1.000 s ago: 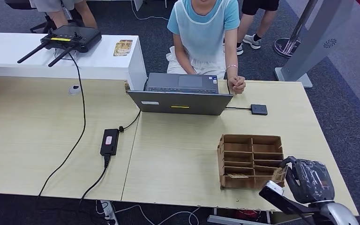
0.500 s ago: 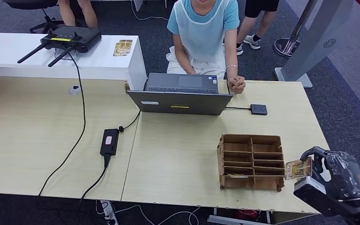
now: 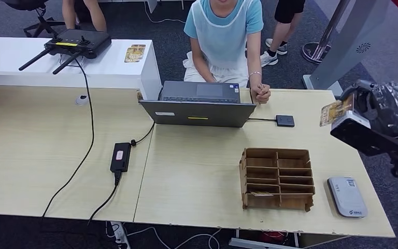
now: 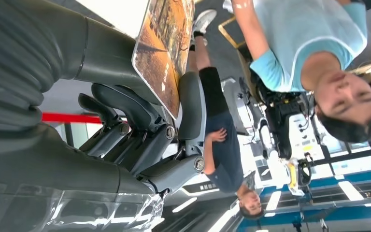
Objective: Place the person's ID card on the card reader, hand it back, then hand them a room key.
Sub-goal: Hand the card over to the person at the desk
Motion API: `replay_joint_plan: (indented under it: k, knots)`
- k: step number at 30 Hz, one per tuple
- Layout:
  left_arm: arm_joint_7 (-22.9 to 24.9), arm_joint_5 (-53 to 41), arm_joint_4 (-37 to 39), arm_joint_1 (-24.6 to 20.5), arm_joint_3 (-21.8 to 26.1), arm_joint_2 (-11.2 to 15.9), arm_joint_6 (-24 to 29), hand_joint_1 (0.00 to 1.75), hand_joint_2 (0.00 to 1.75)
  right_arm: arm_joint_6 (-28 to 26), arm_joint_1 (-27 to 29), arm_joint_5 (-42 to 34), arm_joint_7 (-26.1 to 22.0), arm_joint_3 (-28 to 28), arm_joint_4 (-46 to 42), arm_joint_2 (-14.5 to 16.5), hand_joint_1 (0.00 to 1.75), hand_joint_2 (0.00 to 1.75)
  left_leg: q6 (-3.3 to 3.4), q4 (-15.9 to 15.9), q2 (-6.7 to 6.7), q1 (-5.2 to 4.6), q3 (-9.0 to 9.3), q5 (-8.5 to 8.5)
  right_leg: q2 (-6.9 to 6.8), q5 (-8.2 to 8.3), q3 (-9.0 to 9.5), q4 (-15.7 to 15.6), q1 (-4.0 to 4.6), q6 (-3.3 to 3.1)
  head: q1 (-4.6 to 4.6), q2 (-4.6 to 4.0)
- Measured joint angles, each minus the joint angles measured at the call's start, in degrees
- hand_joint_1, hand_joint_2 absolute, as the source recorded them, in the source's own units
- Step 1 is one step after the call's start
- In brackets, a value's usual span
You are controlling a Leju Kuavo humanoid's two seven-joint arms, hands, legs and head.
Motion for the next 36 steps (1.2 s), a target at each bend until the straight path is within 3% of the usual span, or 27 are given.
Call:
replay_joint_plan:
  k: [7,13,17,20,25,36]
  knots:
    - [0.72,-2.42,0.01,-0.09,-2.04,0.27,-0.48,0.00,0.00,2.31,-20.46,-0.67,6.23,12.44,9.27,3.94,1.75,1.75,-0.05,0.00,-0.01,0.00,-0.03,0.04,0.00,0.01,-0.08,0.10,0.04,-0.03,-0.01,0.01]
    - [0.90,-3.02,-0.01,-0.08,-2.66,0.32,-0.53,0.00,0.00,2.33,-25.40,-0.55,7.82,15.96,12.49,5.89,1.75,1.75,-0.08,0.00,-0.06,0.00,-0.04,0.05,-0.04,0.00,-0.11,0.13,0.04,-0.03,0.00,0.00]
    - [1.33,-5.18,0.01,-0.09,-4.13,0.43,-0.99,0.00,0.00,3.91,-35.83,0.91,12.65,23.40,21.87,11.85,1.75,1.75,-0.12,-0.01,-0.07,0.02,-0.15,0.08,-0.04,0.01,-0.23,0.20,0.03,-0.04,0.00,0.00]
    - [1.78,-6.41,0.01,-0.17,-4.91,0.56,-1.18,0.00,0.00,3.58,-40.35,2.72,15.05,26.95,28.39,15.83,1.75,1.75,-0.17,0.00,-0.08,0.02,-0.13,0.13,-0.03,0.02,-0.24,0.20,0.04,-0.05,-0.01,0.01]
    - [1.96,-7.38,0.01,-0.15,-5.93,0.66,-1.24,0.00,0.00,2.01,-43.99,4.71,16.49,31.04,36.89,20.87,1.75,1.75,-0.22,0.00,-0.23,0.03,-0.15,0.18,-0.18,0.02,-0.24,0.21,0.05,-0.05,-0.01,0.01]
    - [2.15,-8.83,0.06,-0.15,-6.48,0.80,-1.55,0.00,0.00,1.25,-45.99,9.59,18.11,35.19,47.94,25.69,1.75,1.75,-0.22,0.00,-0.25,0.03,-0.17,0.18,-0.22,0.04,-0.25,0.18,0.04,-0.08,0.00,0.00]
